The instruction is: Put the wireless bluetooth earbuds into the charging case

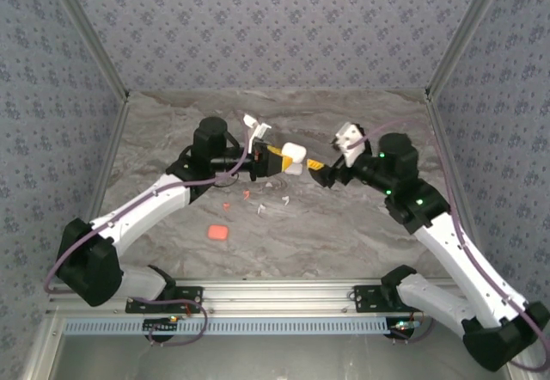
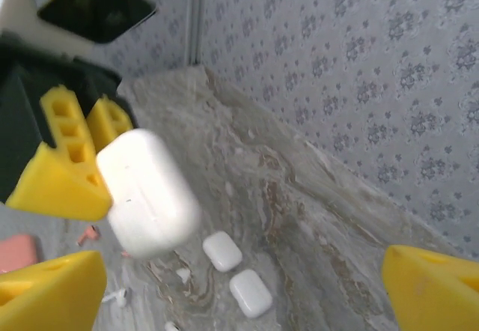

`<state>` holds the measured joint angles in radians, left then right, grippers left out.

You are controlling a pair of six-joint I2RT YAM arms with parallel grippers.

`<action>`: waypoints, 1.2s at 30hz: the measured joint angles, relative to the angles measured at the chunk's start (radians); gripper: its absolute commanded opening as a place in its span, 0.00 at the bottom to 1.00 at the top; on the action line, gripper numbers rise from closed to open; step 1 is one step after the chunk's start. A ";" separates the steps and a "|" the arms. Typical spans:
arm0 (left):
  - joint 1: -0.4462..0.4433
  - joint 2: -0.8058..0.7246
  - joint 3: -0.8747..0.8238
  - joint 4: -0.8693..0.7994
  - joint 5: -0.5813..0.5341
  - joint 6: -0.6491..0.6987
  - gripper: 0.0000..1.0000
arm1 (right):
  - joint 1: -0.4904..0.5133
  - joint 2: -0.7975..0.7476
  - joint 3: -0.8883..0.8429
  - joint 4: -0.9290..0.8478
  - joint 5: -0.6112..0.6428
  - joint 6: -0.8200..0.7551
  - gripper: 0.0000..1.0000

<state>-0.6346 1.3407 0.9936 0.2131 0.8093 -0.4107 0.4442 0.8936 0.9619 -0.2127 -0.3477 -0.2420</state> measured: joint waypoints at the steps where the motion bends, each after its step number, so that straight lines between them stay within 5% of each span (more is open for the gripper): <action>1: -0.004 -0.008 -0.015 0.021 -0.007 0.005 0.14 | -0.035 -0.008 -0.011 0.016 -0.048 0.036 0.98; 5: -0.028 -0.036 -0.071 0.104 -0.035 0.033 0.11 | -0.116 0.006 -0.043 0.098 -0.206 0.179 0.95; 11: -0.053 -0.040 -0.088 0.175 -0.058 0.063 0.09 | -0.107 0.065 -0.053 0.172 -0.286 0.295 0.91; 36: -0.056 -0.040 -0.097 0.179 -0.098 0.078 0.08 | -0.106 0.181 -0.013 0.210 -0.272 0.343 0.79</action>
<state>-0.6903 1.3003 0.8963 0.3920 0.7109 -0.3328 0.3378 1.0744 0.9489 -0.0029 -0.6197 0.1005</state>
